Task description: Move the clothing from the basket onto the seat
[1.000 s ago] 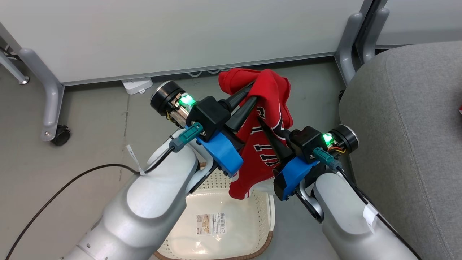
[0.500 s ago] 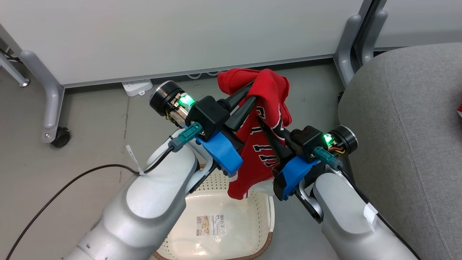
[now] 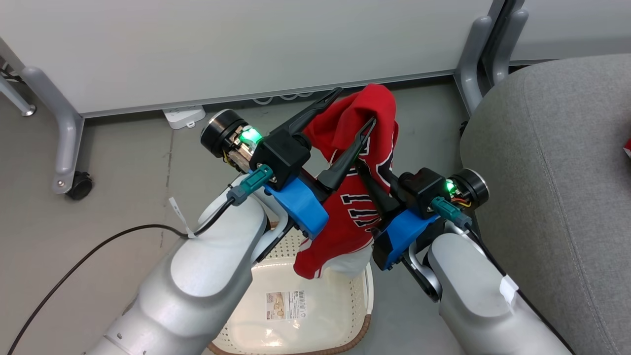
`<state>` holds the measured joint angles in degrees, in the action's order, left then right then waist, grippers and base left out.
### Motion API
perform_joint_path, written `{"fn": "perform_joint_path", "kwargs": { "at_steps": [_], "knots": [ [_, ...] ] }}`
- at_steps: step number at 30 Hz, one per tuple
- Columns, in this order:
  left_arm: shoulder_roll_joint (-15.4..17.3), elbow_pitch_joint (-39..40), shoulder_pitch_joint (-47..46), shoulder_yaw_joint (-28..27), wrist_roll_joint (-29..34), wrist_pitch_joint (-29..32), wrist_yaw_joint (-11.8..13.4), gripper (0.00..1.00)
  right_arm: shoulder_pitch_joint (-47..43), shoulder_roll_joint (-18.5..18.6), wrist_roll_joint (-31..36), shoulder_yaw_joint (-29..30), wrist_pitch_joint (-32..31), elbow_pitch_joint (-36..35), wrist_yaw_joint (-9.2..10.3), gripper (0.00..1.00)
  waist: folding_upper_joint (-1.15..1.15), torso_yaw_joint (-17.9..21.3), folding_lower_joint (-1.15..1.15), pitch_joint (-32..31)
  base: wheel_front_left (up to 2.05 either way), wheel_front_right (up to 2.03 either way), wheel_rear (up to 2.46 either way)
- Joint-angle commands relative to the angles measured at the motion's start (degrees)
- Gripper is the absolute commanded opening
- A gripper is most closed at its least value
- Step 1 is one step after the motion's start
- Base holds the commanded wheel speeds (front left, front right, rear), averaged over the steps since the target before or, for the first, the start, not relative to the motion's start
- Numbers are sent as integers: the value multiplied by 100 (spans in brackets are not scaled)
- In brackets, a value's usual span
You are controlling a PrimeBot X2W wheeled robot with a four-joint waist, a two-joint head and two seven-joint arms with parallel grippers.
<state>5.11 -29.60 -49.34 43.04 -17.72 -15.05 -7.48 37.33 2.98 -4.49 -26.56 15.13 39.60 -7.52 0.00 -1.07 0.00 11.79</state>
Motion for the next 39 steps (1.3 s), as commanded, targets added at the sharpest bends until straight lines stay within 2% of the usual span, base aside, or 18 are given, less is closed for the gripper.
{"fn": "perform_joint_path", "kwargs": {
  "at_steps": [1,7,14,39],
  "knots": [
    [20,-16,19,-27,26,-19,4,100,102,-17,-26,31,3,-56,6,0,0,20,0,26,0,0,0],
    [49,-27,20,-12,80,-19,4,100,142,-14,-54,226,3,-178,6,0,0,175,0,161,0,0,0],
    [83,-39,-45,110,67,-19,4,100,126,-11,-10,642,3,-418,6,0,0,527,0,385,0,0,0],
    [260,-79,-132,787,-81,-19,5,100,-633,-10,101,2576,4,-1549,6,0,0,2228,0,983,0,0,0]
  ]
}}
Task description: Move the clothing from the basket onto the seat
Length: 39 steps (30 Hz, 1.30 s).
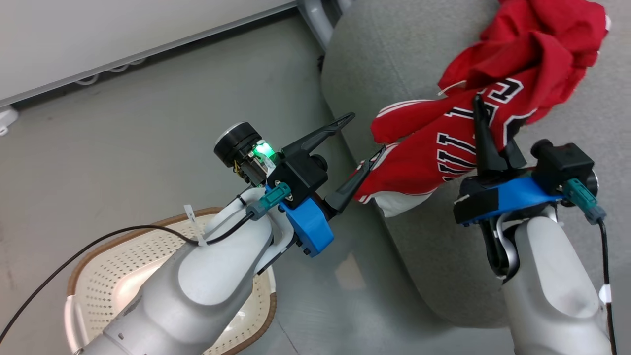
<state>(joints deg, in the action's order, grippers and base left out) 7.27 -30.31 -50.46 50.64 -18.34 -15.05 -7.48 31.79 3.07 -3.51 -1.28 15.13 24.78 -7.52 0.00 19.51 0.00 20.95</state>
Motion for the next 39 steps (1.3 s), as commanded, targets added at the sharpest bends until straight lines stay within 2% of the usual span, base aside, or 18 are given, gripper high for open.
{"fn": "perform_joint_path", "kwargs": {
  "at_steps": [1,8,16,26,32,39],
  "knots": [
    [44,-8,-20,27,-19,-19,5,100,-79,-19,3,48,4,-67,6,0,0,170,0,67,0,0,0],
    [21,-15,-41,152,-76,-18,6,100,-397,-25,4,379,3,-210,6,0,0,426,0,120,0,0,0],
    [47,-28,-76,221,-109,-18,6,100,-538,-26,-42,472,3,-286,6,0,0,484,0,167,0,0,0],
    [129,50,-143,180,-147,-8,72,100,31,44,171,431,3,-852,6,0,0,386,0,341,0,0,0],
    [234,158,-266,191,-112,66,80,100,805,415,91,678,3,-1320,6,0,0,289,0,678,0,0,0],
    [395,364,-519,189,-41,215,95,100,1875,1166,-118,1388,3,-1600,6,0,0,164,0,1293,0,0,0]
  ]
}}
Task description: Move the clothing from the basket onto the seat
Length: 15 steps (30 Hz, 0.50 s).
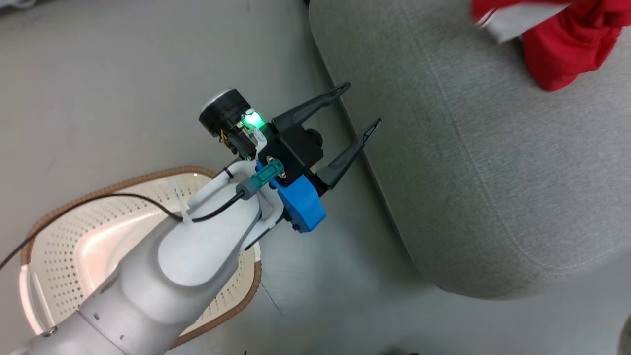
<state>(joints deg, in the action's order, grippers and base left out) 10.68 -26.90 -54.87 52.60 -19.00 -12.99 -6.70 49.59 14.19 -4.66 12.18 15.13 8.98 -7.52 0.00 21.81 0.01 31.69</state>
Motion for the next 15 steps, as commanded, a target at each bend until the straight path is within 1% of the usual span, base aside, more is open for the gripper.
{"fn": "perform_joint_path", "kwargs": {
  "at_steps": [1,5,9,11,14,15],
  "knots": [
    [84,56,-121,-6,42,32,20,100,255,191,-35,197,3,-14,6,0,0,-81,-1,318,0,0,0],
    [186,222,-303,-9,98,166,28,100,697,685,-164,759,2,114,6,0,0,-137,-1,739,0,0,0],
    [281,400,-497,-1,160,283,33,100,911,1194,-252,1274,2,529,6,0,0,-217,-1,1139,0,0,0],
    [329,490,-576,-9,191,330,41,100,953,1322,-276,1473,2,785,6,0,0,-242,-1,1316,0,0,0],
    [419,594,-659,-27,202,386,50,100,902,1348,-245,1655,2,1237,6,0,0,-257,-1,1518,0,0,0],
    [440,621,-687,-29,211,394,50,100,873,1304,-182,1674,2,1362,6,0,0,-264,-1,1576,0,0,0]
  ]
}}
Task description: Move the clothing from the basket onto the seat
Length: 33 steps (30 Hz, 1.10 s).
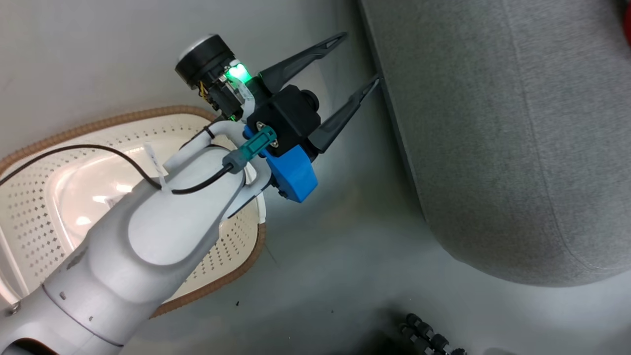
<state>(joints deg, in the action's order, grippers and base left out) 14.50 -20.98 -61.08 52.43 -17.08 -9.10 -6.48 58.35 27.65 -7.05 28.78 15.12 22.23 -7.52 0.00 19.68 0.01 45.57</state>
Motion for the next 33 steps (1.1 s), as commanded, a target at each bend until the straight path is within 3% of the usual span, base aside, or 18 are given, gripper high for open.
{"fn": "perform_joint_path", "kwargs": {
  "at_steps": [1,14,15,16,17,23,33],
  "knots": [
    [70,47,-81,-6,26,18,31,100,-51,-106,149,21,4,189,6,0,0,-62,-1,227,0,0,0],
    [240,211,-92,28,-19,96,94,100,204,-1212,1336,584,1,1486,6,0,0,-145,-1,434,0,0,0],
    [252,213,-78,28,-26,101,94,100,235,-1260,1399,634,1,1499,6,12,0,-138,-1,418,0,0,0],
    [263,212,-63,30,-32,102,108,100,231,-1312,1454,682,1,1474,6,44,0,-129,-1,393,0,0,0],
    [270,206,-42,35,-33,94,113,100,193,-1360,1499,723,1,1439,6,97,0,-124,-1,356,0,0,0],
    [207,123,71,48,-104,-67,165,100,-421,-1501,1511,724,1,931,6,100,0,-124,-1,16,0,0,0],
    [0,-233,429,-21,-352,-416,282,100,-1815,-1204,837,219,2,511,7,100,0,-217,-1,-870,0,0,0]
  ]
}}
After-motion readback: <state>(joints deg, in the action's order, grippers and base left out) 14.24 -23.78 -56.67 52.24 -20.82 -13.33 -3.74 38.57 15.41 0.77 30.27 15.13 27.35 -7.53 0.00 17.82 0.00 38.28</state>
